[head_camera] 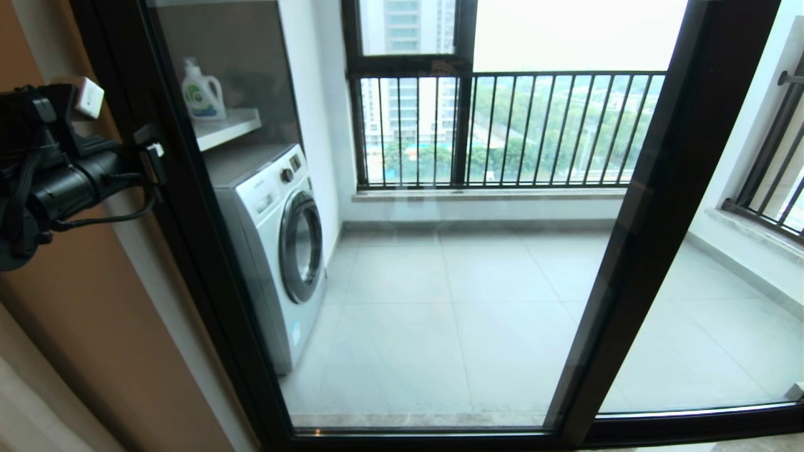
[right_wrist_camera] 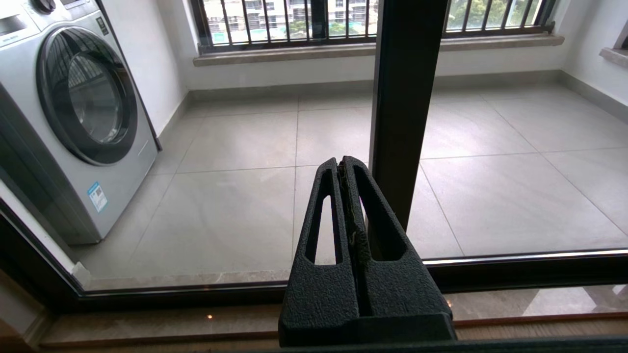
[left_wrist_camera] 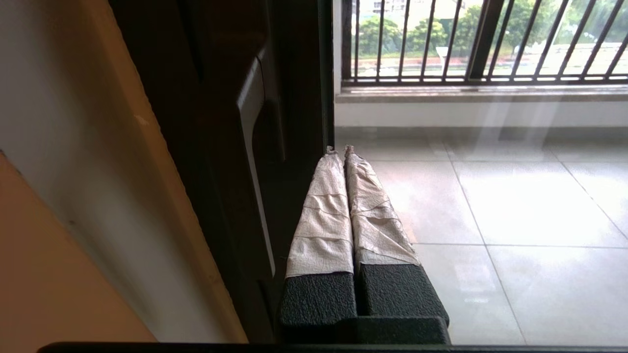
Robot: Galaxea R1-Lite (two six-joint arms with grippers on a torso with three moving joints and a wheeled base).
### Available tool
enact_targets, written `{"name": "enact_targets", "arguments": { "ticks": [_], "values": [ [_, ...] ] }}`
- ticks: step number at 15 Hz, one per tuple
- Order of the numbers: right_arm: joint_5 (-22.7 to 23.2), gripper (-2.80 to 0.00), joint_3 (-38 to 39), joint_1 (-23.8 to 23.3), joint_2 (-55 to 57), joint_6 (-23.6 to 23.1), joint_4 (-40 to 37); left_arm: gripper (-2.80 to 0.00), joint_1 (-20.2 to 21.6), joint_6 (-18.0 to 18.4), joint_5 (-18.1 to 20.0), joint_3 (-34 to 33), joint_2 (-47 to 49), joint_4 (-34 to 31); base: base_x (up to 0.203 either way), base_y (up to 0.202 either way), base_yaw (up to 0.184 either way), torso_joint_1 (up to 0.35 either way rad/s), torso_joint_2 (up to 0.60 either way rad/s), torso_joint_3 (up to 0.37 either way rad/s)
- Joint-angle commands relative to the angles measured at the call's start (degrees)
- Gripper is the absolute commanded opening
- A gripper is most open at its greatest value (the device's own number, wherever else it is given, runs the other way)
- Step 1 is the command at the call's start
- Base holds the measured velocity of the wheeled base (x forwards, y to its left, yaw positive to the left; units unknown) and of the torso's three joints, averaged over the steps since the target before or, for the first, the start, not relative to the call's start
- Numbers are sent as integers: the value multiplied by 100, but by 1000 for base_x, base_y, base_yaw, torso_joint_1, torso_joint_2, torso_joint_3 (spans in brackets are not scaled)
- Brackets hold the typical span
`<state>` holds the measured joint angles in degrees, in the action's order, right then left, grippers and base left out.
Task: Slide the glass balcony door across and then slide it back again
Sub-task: Open the slid door
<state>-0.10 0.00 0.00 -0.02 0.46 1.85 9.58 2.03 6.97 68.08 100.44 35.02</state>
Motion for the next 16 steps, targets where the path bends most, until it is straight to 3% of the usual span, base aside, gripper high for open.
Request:
{"name": "enact_targets", "arguments": {
  "ticks": [1,8,13,16],
  "values": [
    [1,-280,70,0,2,-2,-1,-280,7,-8,6,46,-340,14,0,0,0,0,0,0],
    [1,-280,70,0,2,-2,8,-280,667,-18,41,87,-180,30,0,0,0,0,0,0],
    [1,-280,70,0,2,-2,1,-280,756,19,90,110,272,40,0,0,0,0,0,0],
    [1,-280,70,0,2,-2,7,-280,756,33,83,445,694,55,0,0,0,0,0,0]
  ]
}}
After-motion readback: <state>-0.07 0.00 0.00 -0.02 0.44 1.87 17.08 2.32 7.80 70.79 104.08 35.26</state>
